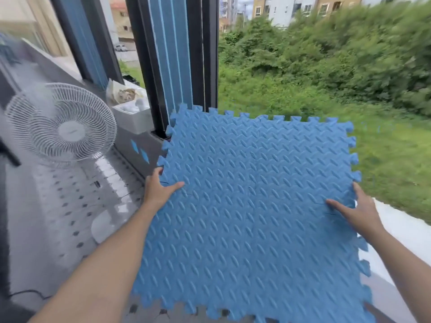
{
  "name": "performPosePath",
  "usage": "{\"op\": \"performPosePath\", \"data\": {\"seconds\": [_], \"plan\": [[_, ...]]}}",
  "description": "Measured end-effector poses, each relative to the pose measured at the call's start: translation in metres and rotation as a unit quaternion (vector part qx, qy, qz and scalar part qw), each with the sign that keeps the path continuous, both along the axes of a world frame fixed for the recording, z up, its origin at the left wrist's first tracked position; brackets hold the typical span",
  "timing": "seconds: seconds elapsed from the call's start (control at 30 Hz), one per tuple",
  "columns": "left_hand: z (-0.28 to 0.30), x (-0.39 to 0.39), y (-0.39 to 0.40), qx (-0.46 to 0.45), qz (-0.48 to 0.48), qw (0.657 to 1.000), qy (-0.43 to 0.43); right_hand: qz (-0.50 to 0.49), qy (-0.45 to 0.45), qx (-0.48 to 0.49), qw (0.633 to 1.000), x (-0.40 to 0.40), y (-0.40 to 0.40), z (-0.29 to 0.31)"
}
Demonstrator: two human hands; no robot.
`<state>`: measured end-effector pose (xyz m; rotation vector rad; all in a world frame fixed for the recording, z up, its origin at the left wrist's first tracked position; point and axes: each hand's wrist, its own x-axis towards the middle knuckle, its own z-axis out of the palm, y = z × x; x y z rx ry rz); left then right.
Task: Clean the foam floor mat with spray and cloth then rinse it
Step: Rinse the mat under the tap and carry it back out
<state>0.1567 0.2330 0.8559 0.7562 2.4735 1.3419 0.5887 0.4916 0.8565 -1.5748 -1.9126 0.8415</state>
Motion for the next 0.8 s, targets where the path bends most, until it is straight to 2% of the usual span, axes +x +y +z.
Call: {"op": "performPosePath", "data": {"seconds": [0.1, 0.27, 0.53, 0.8], "plan": [[-0.019, -0.04, -0.051, -0.028, 0.042, 0.999, 0.001, 0.064, -0.016, -0.003, 0.998, -0.071, 0.003, -0.012], [-0.053, -0.087, -0.125, -0.049, 0.117, 0.989, -0.074, 0.132, -0.036, -0.007, 0.991, -0.189, 0.0, -0.034], [-0.111, -0.165, -0.232, -0.071, 0.229, 0.961, -0.138, 0.218, -0.045, -0.046, 0.974, -0.362, -0.058, -0.082], [-0.22, -0.221, -0.293, -0.171, 0.311, 0.916, -0.187, 0.289, -0.081, -0.083, 0.95, -0.48, -0.105, -0.2]]}}
